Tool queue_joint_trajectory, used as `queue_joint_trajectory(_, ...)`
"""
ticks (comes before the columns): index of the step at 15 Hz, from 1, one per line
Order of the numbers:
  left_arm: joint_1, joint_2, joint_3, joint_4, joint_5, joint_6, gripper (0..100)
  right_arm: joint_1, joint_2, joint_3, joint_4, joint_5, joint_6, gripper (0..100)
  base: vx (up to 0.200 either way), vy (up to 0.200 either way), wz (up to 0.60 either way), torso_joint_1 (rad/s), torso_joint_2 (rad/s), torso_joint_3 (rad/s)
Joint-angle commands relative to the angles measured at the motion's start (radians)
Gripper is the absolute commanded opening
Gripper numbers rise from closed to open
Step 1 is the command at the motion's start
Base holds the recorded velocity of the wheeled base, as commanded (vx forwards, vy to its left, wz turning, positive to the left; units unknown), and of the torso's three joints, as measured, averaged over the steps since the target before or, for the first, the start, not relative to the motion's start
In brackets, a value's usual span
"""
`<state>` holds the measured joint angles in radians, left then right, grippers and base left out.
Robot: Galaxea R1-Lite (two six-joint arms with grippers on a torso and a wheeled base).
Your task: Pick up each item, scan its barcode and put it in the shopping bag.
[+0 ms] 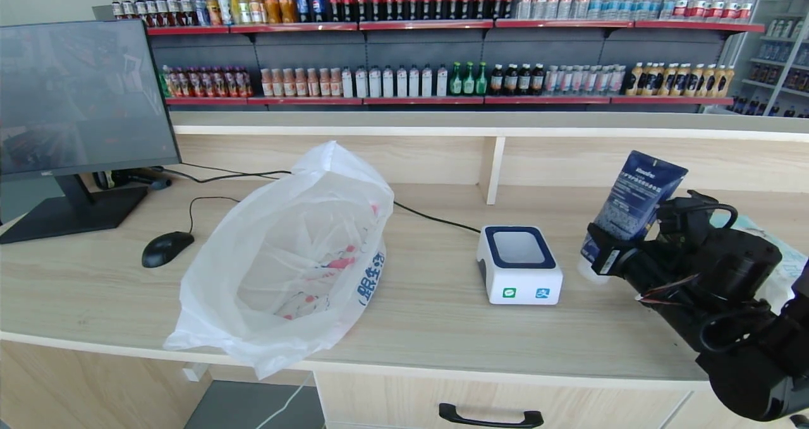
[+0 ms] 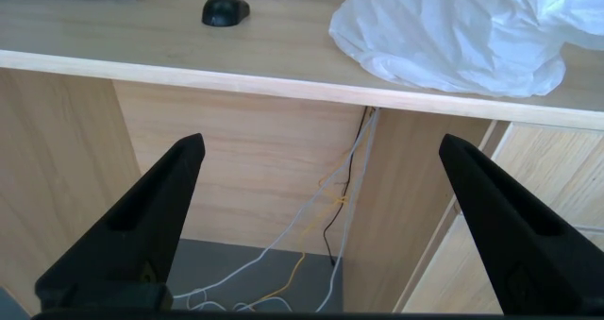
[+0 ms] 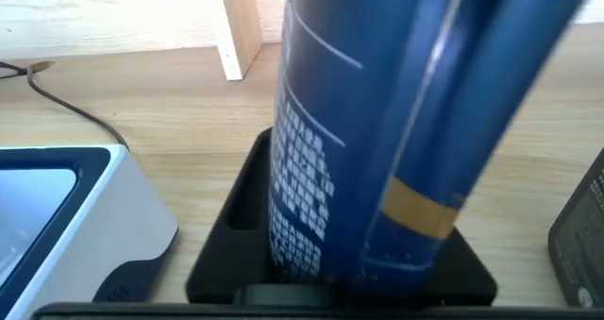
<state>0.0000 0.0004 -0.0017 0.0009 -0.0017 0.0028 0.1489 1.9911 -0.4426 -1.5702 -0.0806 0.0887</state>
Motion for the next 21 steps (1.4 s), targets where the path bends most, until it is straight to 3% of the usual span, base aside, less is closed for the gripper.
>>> queue_joint_trajectory(1,0.0,0.0,0.0,0.001,0.0,0.0,100,0.001,-0.006,0.004,-0.001,0.001,0.0,0,0.0,0.0,0.0,0.0,0.0,0.0)
queue_joint_trajectory(15,0.002,0.0,0.0,0.001,0.0,0.0,100,0.011,-0.159,0.005,-0.001,0.001,-0.003,0,0.0,0.0,0.0,0.0,0.0,0.0)
queue_joint_trajectory(21,0.0,0.0,0.0,-0.001,0.0,0.0,100,0.086,-0.337,0.077,-0.001,0.002,-0.023,0,0.0,0.0,0.0,0.0,0.0,0.0)
